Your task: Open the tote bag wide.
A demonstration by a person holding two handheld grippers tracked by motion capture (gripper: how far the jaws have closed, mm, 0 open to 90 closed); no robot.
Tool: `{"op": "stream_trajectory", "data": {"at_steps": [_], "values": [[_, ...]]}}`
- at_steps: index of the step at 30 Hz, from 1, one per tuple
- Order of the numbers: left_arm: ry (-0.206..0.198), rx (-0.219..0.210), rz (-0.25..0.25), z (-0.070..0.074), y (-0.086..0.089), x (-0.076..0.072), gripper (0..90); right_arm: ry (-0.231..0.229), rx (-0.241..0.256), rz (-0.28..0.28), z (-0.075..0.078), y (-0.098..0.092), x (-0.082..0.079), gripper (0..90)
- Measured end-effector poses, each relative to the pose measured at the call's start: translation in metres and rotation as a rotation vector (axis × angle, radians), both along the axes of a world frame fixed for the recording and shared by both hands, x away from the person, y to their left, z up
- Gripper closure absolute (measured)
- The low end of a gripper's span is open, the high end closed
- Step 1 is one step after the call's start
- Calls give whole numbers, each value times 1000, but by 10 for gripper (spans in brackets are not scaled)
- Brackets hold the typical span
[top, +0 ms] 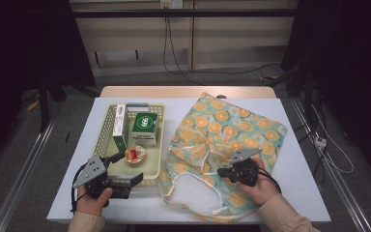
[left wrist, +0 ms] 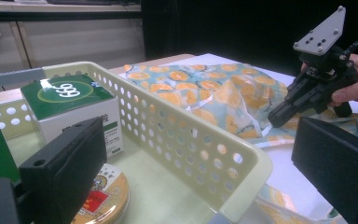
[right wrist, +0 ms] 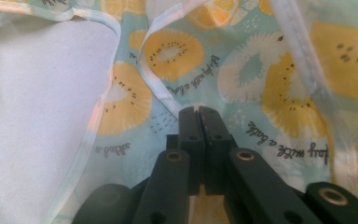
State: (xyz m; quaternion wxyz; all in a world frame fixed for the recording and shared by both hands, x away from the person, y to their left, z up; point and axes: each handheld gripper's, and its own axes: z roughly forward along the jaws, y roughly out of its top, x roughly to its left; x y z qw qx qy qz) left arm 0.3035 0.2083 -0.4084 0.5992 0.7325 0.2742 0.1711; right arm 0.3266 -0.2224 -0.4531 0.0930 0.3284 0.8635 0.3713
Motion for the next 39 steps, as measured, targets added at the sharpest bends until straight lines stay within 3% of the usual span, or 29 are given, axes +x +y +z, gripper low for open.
{"op": "stream_trajectory", "data": {"at_steps": [2, 5, 7, 10, 13, 17, 21, 33, 37, 39], "values": [[1, -1, 0, 0, 0, 0, 31, 9, -12, 13, 5, 1, 2, 900], [0, 1, -3, 0, 0, 0, 31, -8, 58, 18, 24, -1, 9, 900], [-1, 7, -6, 0, 0, 0, 31, -30, 74, 4, 38, -4, 16, 900], [1, 3, -6, -1, 0, 0, 31, -51, 119, -41, 52, -11, 31, 900], [-1, 1, -5, 0, 0, 0, 31, -65, 157, -100, 56, -21, 46, 900], [0, 0, -3, 0, 1, 0, 31, -77, 145, -203, 48, -33, 63, 900], [0, 1, -2, 0, 2, 0, 31, -40, 157, -274, 31, -46, 75, 900], [5, 5, -6, -2, 1, 1, 31, -12, 14, -253, -1, -35, 80, 883], [0, 2, -5, -1, 2, 1, 31, -28, 1, -242, -2, -35, 76, 852], [1, 2, -4, -1, 2, 1, 31, -37, -2, -251, 1, -34, 74, 783]]}}
